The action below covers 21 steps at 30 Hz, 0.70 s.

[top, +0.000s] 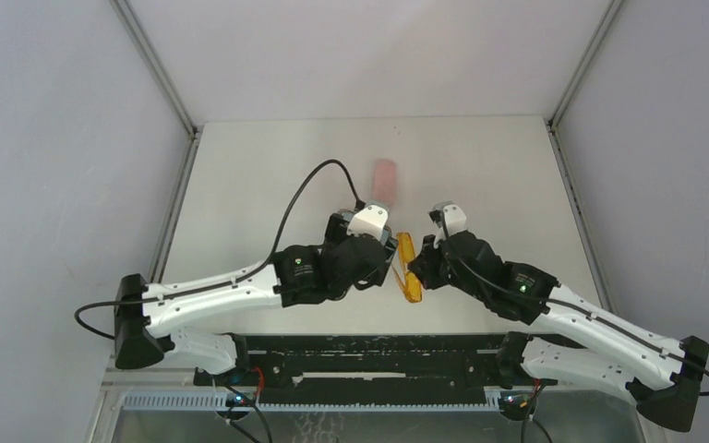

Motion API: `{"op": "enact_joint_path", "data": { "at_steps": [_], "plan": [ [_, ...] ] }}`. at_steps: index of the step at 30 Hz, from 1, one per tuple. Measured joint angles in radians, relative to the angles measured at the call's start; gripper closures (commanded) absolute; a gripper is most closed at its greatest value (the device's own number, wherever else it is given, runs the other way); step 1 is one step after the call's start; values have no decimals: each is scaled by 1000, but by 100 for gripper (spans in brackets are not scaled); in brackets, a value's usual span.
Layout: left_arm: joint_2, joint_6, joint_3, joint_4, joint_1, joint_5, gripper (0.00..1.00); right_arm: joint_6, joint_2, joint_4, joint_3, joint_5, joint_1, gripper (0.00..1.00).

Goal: Organize the sunglasses
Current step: Fold the sunglasses.

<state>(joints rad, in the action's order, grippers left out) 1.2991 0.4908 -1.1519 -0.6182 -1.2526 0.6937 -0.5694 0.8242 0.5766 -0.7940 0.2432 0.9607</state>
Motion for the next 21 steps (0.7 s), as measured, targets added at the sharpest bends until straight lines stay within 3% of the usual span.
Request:
{"op": "enact_joint_path", "data": {
  "at_steps": [6,15,21],
  "plan": [
    [99,-24,-95,-47,0,-17,8,34,47,-5,-43,-1,78,100],
    [133,-25,-104,-98,0,-15,7,36,61,10,-47,78,116,100],
    [-27,48,111,53,70,-67,8,-45,24,75,-38,185,26,100]
  ]
}}
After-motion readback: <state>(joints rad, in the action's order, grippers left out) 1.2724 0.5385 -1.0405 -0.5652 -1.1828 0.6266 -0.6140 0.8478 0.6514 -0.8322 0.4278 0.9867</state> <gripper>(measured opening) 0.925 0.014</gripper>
